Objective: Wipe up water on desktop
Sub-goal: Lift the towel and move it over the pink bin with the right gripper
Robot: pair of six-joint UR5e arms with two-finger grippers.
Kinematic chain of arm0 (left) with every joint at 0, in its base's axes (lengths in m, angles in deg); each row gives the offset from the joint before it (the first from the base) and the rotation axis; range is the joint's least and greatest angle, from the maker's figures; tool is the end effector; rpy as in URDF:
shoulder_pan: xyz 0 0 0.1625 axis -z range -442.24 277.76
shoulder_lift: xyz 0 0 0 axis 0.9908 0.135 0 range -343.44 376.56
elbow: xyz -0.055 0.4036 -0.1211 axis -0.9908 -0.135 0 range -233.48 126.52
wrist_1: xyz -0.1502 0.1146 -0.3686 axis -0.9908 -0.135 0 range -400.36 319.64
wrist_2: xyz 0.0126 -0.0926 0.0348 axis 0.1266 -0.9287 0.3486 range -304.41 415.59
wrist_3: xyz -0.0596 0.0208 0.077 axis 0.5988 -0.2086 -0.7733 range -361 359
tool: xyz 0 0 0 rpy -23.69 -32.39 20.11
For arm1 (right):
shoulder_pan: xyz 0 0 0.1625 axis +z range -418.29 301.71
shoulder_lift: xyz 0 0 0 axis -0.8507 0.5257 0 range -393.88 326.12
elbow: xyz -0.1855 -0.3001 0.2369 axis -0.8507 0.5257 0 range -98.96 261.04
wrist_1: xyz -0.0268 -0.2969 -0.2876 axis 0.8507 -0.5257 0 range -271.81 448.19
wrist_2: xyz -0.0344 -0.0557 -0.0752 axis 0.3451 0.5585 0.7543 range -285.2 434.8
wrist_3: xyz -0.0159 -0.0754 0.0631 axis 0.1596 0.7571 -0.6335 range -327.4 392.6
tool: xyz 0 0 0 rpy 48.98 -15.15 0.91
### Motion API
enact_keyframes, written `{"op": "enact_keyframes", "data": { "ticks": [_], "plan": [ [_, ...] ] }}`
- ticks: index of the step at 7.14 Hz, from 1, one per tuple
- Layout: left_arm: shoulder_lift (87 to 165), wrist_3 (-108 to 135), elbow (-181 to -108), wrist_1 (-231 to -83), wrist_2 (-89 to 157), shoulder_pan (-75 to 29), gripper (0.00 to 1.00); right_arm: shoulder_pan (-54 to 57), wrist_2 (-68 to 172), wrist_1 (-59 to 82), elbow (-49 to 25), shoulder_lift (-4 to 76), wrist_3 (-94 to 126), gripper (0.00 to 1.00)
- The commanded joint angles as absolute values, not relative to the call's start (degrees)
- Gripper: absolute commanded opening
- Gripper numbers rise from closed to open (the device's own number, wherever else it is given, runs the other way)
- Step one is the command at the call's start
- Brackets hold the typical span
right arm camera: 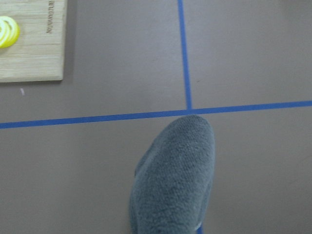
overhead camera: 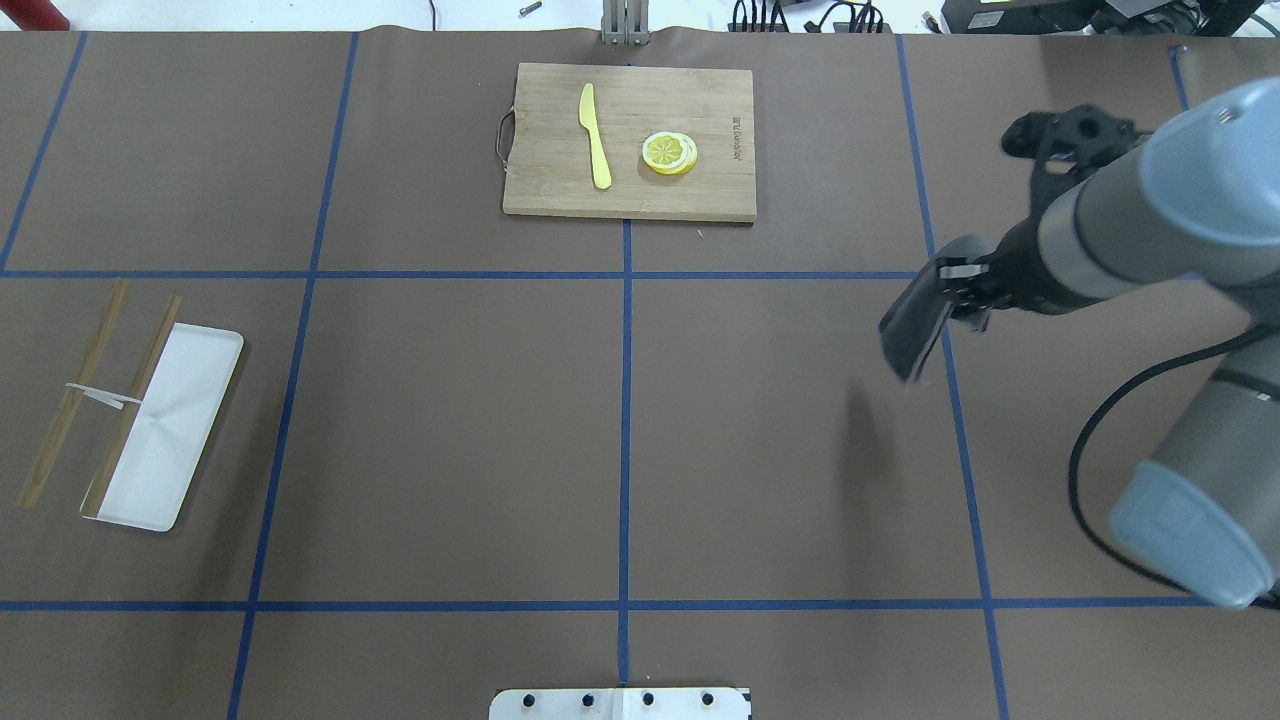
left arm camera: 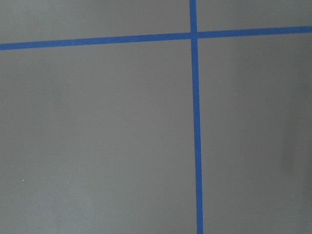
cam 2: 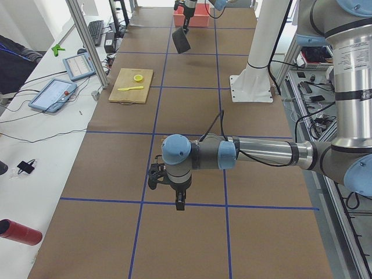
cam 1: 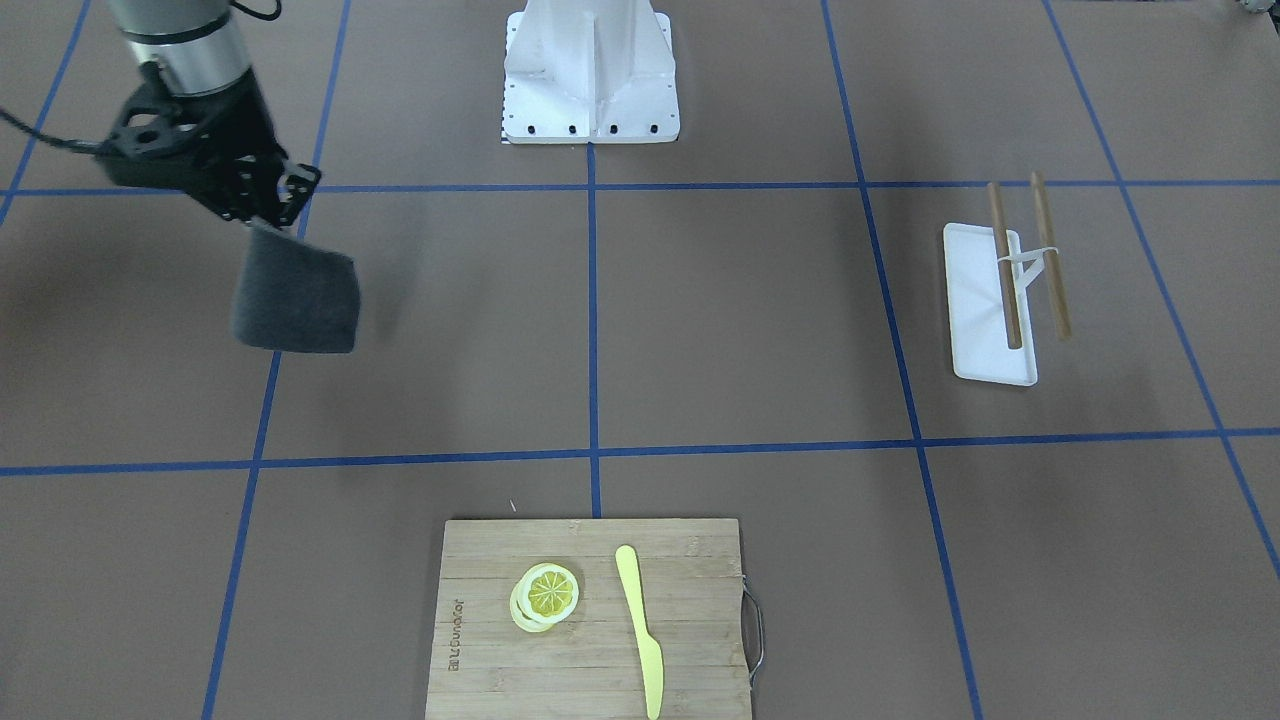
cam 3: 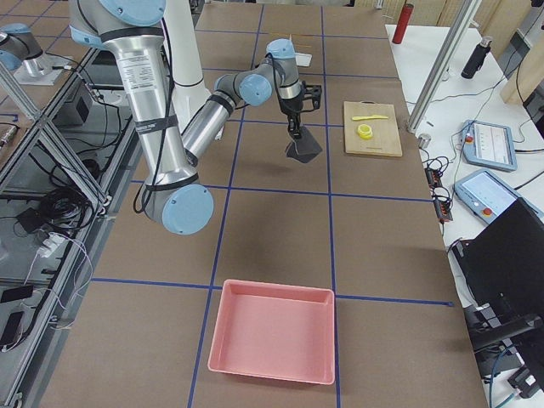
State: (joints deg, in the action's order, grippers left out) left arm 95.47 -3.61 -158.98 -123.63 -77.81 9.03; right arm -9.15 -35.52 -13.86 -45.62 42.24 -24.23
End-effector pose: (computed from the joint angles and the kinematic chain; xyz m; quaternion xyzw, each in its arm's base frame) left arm -0.0739 -0.4044 0.6257 -0.0063 0.3701 0.0034 0.9290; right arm -0.2442 -0.4331 0.2833 0.0881 -0.3538 0.0715 0.9284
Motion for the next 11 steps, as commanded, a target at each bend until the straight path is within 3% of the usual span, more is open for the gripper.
{"op": "enact_keyframes", "data": {
  "ticks": [1,3,6,9,11],
  "plan": [
    [94.26,-3.11,-160.62,-123.68,-77.74,8.90,0.99,6.16,-44.01,-15.96,-45.61,49.58,-1.94,0.00],
    [94.26,-3.11,-160.53,-123.68,-77.74,8.90,0.99,19.17,-49.19,-15.96,-44.74,58.54,17.66,0.00],
    [94.34,-3.11,-160.53,-123.68,-77.74,8.82,0.99,35.79,-56.83,-15.69,-35.89,65.77,46.92,0.00],
    [94.34,-3.20,-160.36,-123.68,-77.74,8.82,0.99,48.02,-54.69,-14.73,-30.42,76.55,65.50,0.00],
    [94.34,-3.20,-160.36,-123.68,-77.74,8.73,0.99,51.48,-54.23,-12.28,-24.36,77.04,72.24,0.00]
  ]
}}
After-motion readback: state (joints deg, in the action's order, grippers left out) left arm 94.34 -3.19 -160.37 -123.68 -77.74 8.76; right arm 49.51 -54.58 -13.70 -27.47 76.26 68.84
